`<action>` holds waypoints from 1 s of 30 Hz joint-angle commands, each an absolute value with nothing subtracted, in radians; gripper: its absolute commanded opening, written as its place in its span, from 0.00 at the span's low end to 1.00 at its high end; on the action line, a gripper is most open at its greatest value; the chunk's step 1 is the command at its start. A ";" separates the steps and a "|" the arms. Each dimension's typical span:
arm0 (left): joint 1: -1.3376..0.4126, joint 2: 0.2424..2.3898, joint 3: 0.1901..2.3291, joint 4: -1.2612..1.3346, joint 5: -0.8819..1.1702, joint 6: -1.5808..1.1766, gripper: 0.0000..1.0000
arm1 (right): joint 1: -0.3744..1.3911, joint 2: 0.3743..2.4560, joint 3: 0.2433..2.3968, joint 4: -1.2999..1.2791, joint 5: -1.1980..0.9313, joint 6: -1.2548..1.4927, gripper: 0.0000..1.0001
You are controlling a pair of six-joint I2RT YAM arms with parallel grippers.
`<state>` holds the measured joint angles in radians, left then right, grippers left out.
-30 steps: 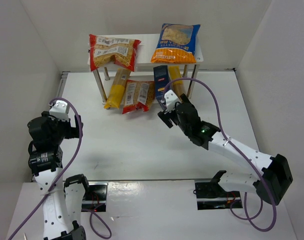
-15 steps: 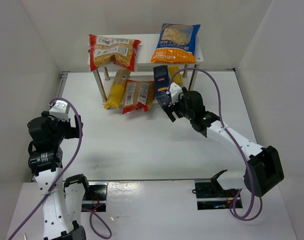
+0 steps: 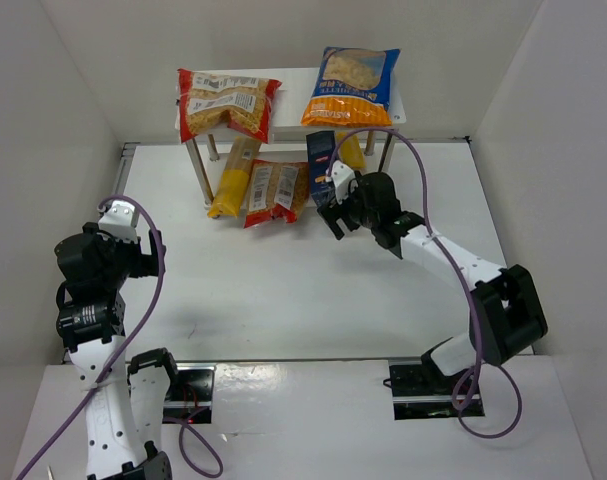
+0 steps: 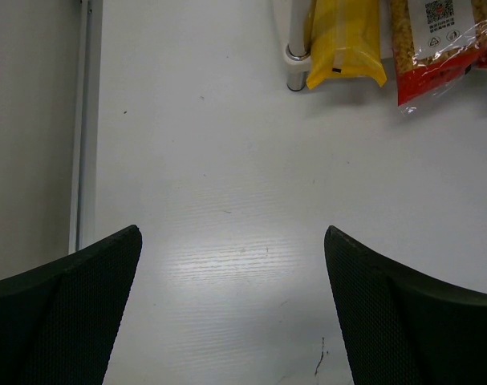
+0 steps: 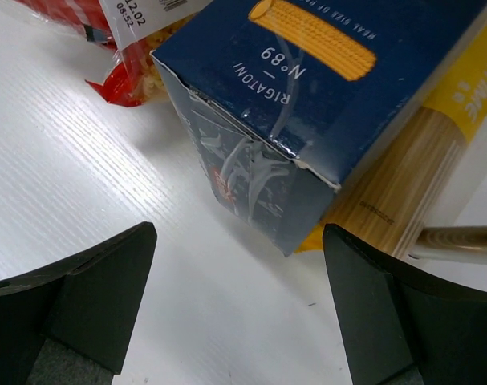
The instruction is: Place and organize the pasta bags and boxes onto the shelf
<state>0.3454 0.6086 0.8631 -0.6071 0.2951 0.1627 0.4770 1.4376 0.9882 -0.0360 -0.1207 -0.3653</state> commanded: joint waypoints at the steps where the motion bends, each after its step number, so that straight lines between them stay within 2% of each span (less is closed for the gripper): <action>1: 0.353 0.600 0.862 -0.588 0.322 0.186 1.00 | 0.471 1.468 1.045 0.034 -0.156 -0.365 0.92; 7: 0.353 0.609 0.862 -0.588 0.322 0.186 1.00 | 0.471 1.516 1.064 0.052 -0.156 -0.347 0.89; 18: 0.353 0.609 0.862 -0.588 0.322 0.186 1.00 | 0.453 1.603 1.106 0.052 -0.176 -0.301 0.61; 30: 0.362 0.609 0.862 -0.588 0.322 0.186 1.00 | 0.434 1.652 1.126 0.092 -0.127 -0.291 0.57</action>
<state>0.3542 0.6117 0.8631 -0.6071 0.2958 0.1802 0.4419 1.6238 1.0878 0.0154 -0.1638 -0.3061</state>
